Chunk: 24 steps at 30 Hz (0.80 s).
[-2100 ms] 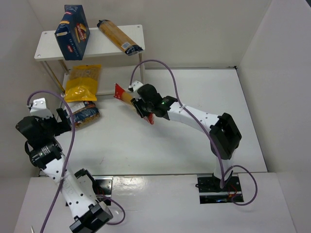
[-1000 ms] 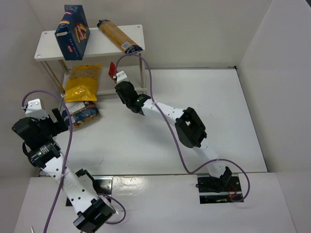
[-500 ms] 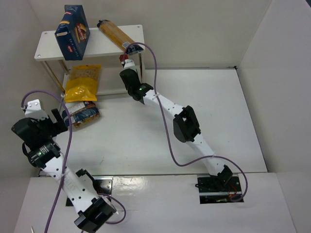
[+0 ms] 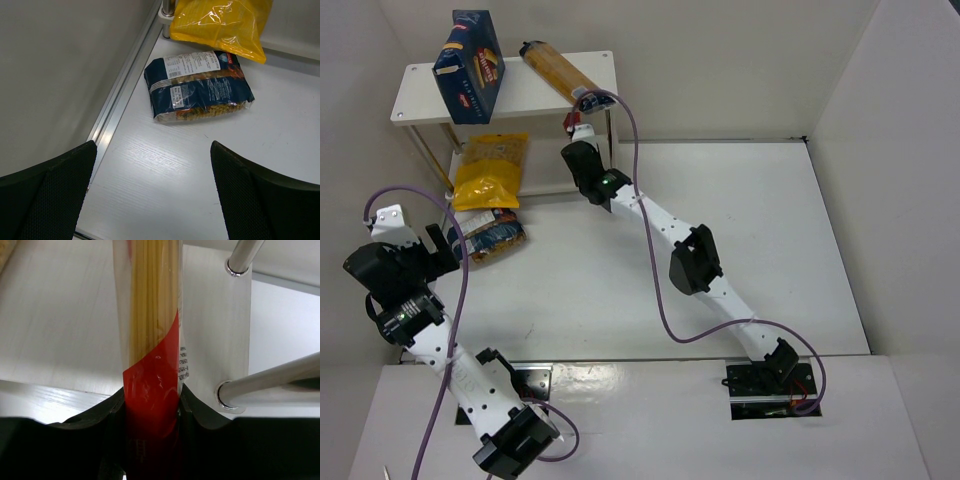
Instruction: Place and organize the pasta boxes and bags onto the shelf
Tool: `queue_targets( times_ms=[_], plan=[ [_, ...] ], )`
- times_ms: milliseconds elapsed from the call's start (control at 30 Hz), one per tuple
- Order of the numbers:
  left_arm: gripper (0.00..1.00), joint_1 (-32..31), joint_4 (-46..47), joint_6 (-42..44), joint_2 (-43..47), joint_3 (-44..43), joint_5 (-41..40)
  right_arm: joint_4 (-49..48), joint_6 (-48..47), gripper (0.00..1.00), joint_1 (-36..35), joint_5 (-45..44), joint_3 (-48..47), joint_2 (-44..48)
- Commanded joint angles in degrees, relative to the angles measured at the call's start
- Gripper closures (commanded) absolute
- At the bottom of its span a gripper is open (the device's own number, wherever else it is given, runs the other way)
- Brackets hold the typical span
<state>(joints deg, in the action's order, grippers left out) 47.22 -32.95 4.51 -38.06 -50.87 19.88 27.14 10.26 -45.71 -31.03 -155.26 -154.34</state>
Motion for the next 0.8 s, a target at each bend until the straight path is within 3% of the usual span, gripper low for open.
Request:
queue_targets(
  times_ms=[0, 100, 167, 300, 433, 500, 767],
  plan=[
    [0.00, 0.50, 1.57, 0.85, 0.53, 0.25, 1.74, -6.48, 1.69, 1.00, 0.10, -2.28, -5.23, 0.62],
    [0.00, 0.50, 1.57, 0.85, 0.53, 0.25, 1.74, -6.48, 1.69, 0.99, 0.10, -1.76, -5.23, 0.09],
    [0.00, 0.50, 1.57, 1.38, 1.06, 0.25, 1.74, -6.48, 1.69, 0.86, 0.10, -1.76, -5.75, -1.04],
    [0.00, 0.50, 1.57, 1.38, 1.06, 0.25, 1.74, -5.96, 1.16, 0.72, 0.10, -1.76, -5.75, -1.05],
    [0.00, 0.50, 1.57, 1.38, 1.06, 0.25, 1.74, -5.95, 1.16, 0.47, 0.10, -1.76, -6.28, -1.58],
    [0.00, 0.50, 1.57, 1.38, 1.06, 0.25, 1.74, -5.95, 1.16, 0.46, 0.10, -2.28, -6.28, -1.58],
    [0.00, 0.50, 1.57, 1.38, 1.06, 0.25, 2.26, -6.48, 0.55, 0.16, 0.10, -2.28, -7.34, -1.58]
  ],
)
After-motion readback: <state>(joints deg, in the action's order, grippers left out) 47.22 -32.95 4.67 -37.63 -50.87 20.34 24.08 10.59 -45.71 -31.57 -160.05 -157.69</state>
